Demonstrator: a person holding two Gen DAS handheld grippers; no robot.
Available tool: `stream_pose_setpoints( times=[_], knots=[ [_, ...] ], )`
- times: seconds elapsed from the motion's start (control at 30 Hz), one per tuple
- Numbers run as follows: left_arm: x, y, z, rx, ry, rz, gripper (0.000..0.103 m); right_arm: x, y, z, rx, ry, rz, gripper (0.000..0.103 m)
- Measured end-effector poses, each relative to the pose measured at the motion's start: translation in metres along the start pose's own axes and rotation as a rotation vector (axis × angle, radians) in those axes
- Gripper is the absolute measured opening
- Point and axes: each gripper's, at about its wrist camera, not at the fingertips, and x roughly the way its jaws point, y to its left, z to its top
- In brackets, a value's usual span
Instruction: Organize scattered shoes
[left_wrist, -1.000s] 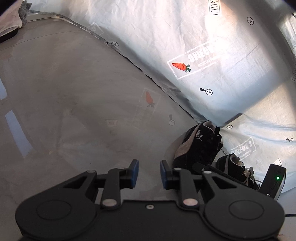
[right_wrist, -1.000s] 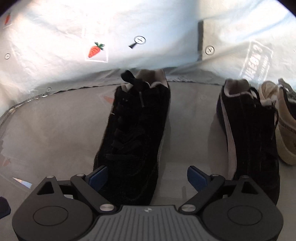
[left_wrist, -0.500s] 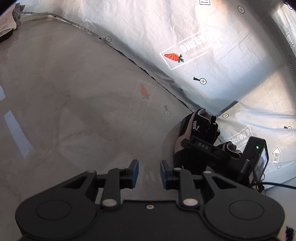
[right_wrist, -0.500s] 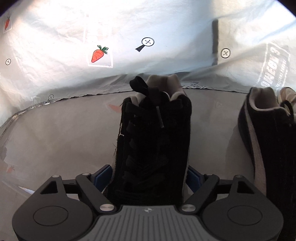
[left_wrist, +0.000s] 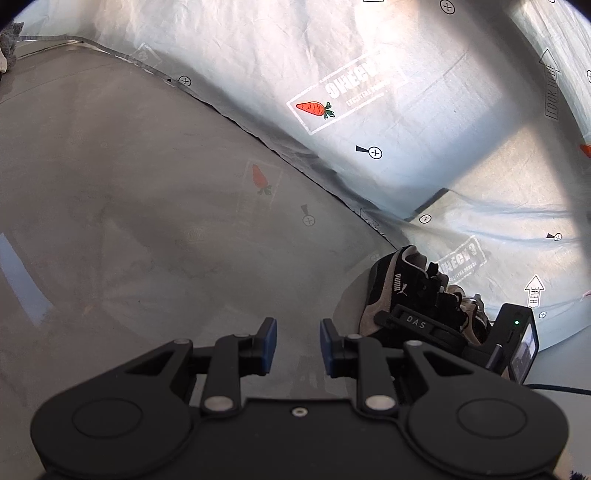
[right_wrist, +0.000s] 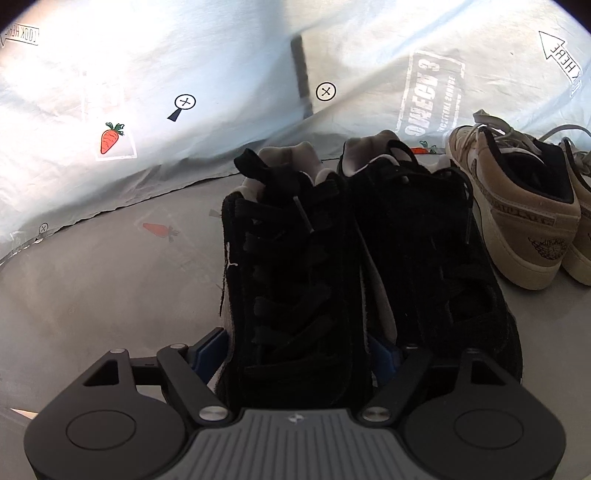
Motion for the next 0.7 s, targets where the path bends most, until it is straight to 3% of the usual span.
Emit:
stream_pose_setpoints(
  times=[0.2,0.27,0.33,0.4,0.47,0.53,0.6,0.7],
  knots=[
    [-0.007,0.002,-0.001,-0.004,-0.015,0.003,0.025,-0.018,-0.02,0.008,-0.031,0.051,0.113,0.085],
    [-0.007,0.002,-0.002,-0.005,-0.009,0.003,0.025,-0.043,-0.034,0.006,-0.04,-0.034,0.137,0.097],
    [-0.006,0.001,-0.003,-0.002,-0.001,-0.001,0.025,-0.066,-0.049,0.004,-0.049,-0.117,0.152,0.102],
    [-0.005,-0.004,-0.005,0.013,0.009,-0.012,0.025,-0.072,-0.067,0.003,-0.052,-0.182,0.112,0.102],
    [-0.004,-0.008,-0.006,0.031,0.018,-0.024,0.025,-0.064,-0.092,0.006,0.004,-0.191,0.059,0.101],
    [-0.004,-0.013,-0.008,0.046,0.024,-0.039,0.025,-0.049,-0.121,0.01,0.128,-0.163,0.121,0.09],
    [-0.005,-0.016,-0.011,0.055,0.027,-0.048,0.025,-0.029,-0.146,0.013,0.255,-0.103,0.197,0.087],
    [-0.004,-0.017,-0.013,0.052,0.032,-0.048,0.025,-0.021,-0.148,0.011,0.259,-0.078,0.219,0.086]
  ],
)
